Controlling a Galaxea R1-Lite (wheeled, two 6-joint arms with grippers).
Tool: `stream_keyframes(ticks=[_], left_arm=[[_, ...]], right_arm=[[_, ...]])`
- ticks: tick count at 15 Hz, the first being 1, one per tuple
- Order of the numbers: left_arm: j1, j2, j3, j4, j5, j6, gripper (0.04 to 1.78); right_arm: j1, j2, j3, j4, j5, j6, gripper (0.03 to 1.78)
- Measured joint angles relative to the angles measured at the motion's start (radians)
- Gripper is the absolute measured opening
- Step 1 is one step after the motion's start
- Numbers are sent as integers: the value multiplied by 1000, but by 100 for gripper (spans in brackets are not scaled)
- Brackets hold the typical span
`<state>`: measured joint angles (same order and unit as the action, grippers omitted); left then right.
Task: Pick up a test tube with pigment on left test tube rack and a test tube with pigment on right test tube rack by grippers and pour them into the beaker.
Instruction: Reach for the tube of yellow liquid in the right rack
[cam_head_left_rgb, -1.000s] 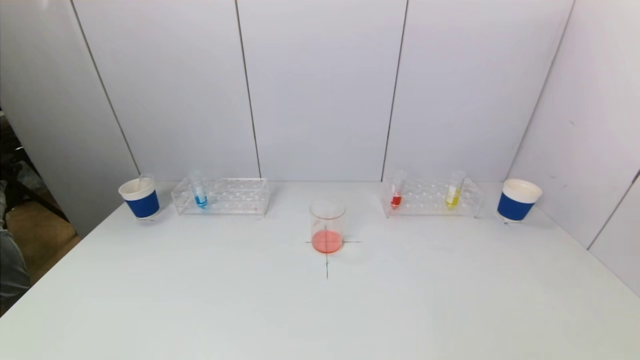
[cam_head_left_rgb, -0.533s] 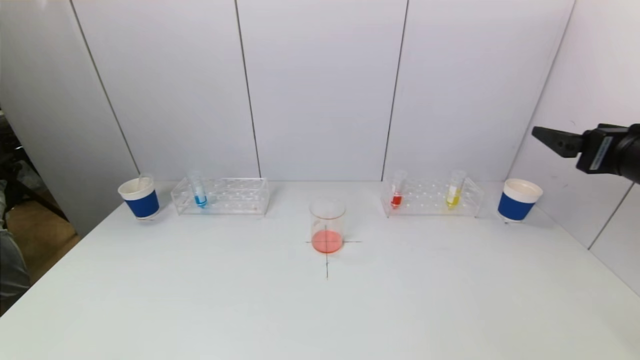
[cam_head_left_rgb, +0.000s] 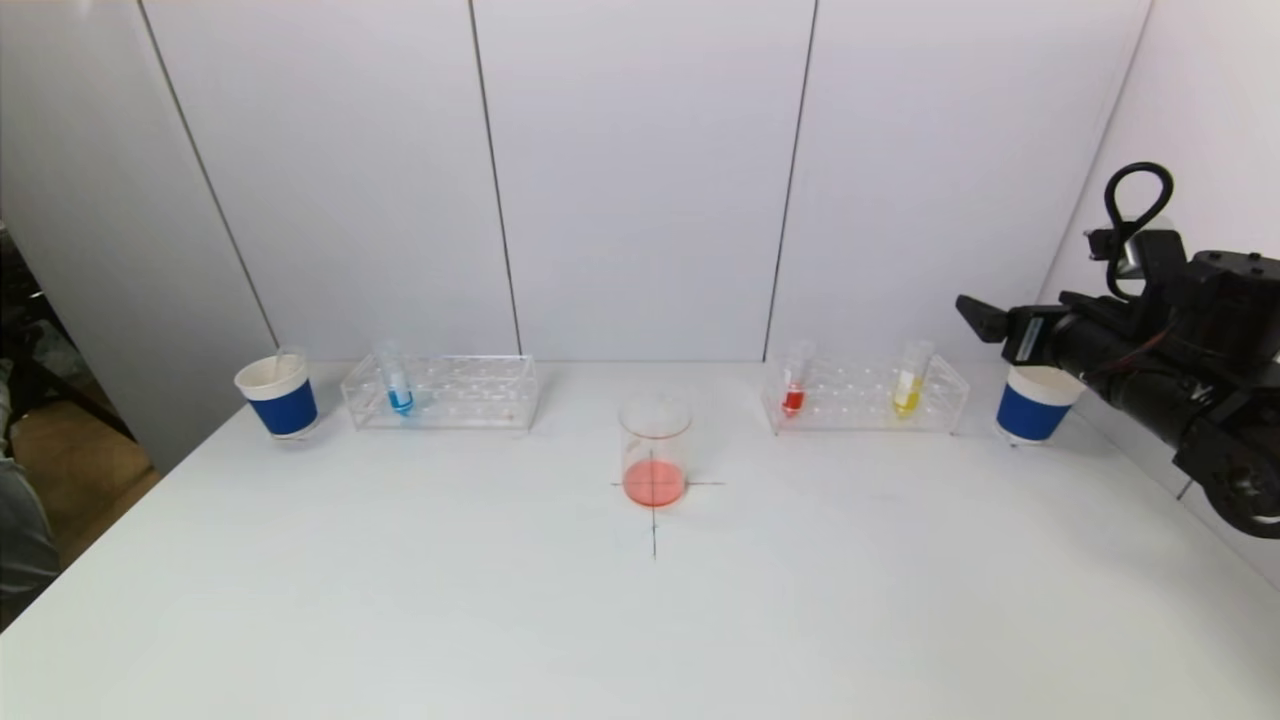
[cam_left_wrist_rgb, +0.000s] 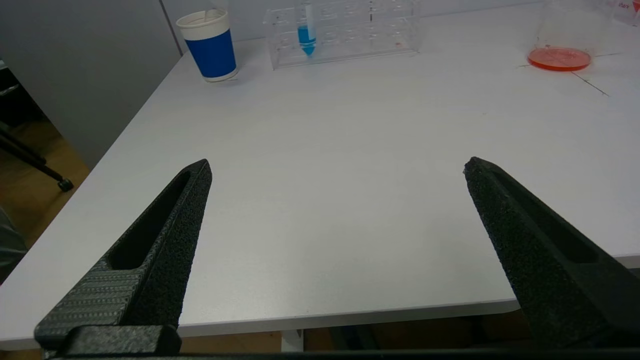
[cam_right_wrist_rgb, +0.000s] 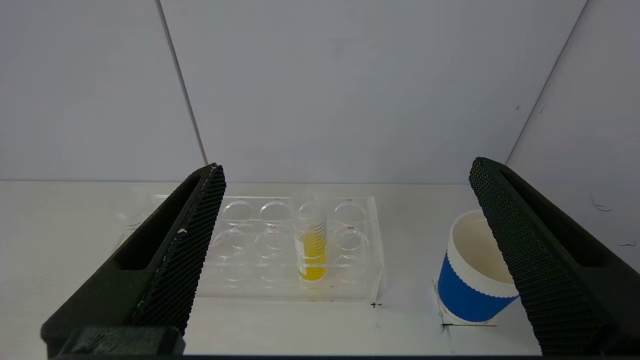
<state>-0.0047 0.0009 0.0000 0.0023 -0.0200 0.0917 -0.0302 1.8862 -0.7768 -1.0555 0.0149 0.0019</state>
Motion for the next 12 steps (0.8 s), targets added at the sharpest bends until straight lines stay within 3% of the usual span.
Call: stream_keyframes(ticks=[4,12], left_arm=[[0,0,0,0,0,0,176],[0,1,0,0,0,0,176]], right_arm=[[0,137,-8,-110,6,-1,177],[17,305,-14,-228,0,-7,177]])
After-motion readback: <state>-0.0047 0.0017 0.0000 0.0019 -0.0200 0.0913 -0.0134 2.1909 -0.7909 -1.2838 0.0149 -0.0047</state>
